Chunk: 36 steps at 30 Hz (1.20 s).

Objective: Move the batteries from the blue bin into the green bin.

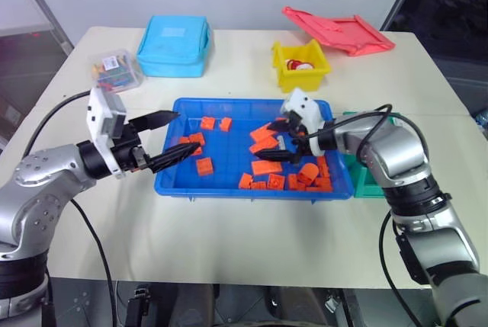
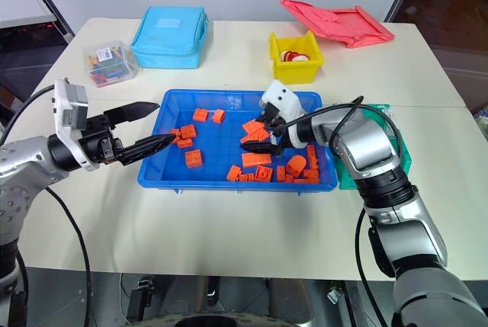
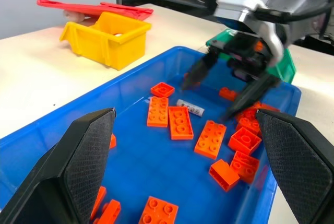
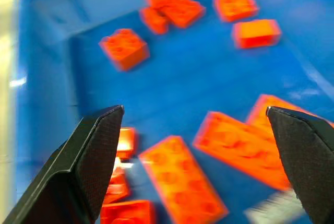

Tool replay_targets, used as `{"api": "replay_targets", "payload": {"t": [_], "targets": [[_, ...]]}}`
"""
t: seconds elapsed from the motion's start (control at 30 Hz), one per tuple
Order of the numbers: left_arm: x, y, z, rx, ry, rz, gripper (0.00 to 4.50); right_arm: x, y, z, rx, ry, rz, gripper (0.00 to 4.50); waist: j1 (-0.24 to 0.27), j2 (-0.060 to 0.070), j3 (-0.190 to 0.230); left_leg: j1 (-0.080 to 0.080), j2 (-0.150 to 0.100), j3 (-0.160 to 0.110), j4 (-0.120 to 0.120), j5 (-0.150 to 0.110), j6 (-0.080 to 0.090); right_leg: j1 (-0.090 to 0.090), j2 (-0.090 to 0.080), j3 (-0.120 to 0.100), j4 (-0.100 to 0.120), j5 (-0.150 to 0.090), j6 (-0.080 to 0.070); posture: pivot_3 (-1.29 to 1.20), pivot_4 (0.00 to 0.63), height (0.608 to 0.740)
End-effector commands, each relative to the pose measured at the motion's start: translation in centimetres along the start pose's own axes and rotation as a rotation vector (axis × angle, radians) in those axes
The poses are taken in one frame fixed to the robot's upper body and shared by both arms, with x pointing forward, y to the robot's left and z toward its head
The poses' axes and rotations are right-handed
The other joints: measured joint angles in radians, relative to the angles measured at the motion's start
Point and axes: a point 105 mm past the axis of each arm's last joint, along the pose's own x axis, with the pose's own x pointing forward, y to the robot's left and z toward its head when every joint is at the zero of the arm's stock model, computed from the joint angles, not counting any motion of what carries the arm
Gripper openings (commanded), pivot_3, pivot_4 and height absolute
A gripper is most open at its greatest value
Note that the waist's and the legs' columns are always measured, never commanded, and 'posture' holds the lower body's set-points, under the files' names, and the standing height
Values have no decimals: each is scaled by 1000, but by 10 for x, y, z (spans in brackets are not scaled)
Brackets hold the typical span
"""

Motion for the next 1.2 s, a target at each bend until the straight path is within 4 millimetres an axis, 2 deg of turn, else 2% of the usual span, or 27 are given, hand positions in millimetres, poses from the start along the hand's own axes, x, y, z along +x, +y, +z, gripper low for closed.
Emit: {"api": "replay_targets", "payload": {"t": [0.03,0.37,0.6,1.0,1.1,1.2], "targets": [[-2,0,8,44,-26,10,4500,-4,-17,-1,-63,30,-97,4480,2,0,0,0,0,0,0,0,0,0,0,0,0,0,0,0,150,740],[-5,-1,6,45,-25,22,4500,9,-12,-29,-20,109,-97,4480,0,0,0,0,0,0,-1,0,0,0,0,0,0,0,0,0,150,740],[-4,-2,12,61,-29,19,4500,6,-21,-56,-15,202,-150,4480,0,0,0,0,0,0,0,0,0,0,0,0,0,0,0,0,150,740],[0,-4,10,63,-28,12,4500,13,-27,-67,63,215,-197,4480,-1,0,0,1,0,0,0,0,0,0,0,0,0,0,0,0,150,740],[-1,-6,12,65,-24,1,4500,15,-29,-68,63,216,-203,3726,-1,0,0,1,0,0,0,0,0,1,0,0,0,0,0,0,150,740],[-2,-9,12,62,-11,-17,4500,16,-29,-69,60,219,-200,2355,0,0,0,1,0,0,0,0,0,1,0,0,0,0,0,0,150,740]]}}
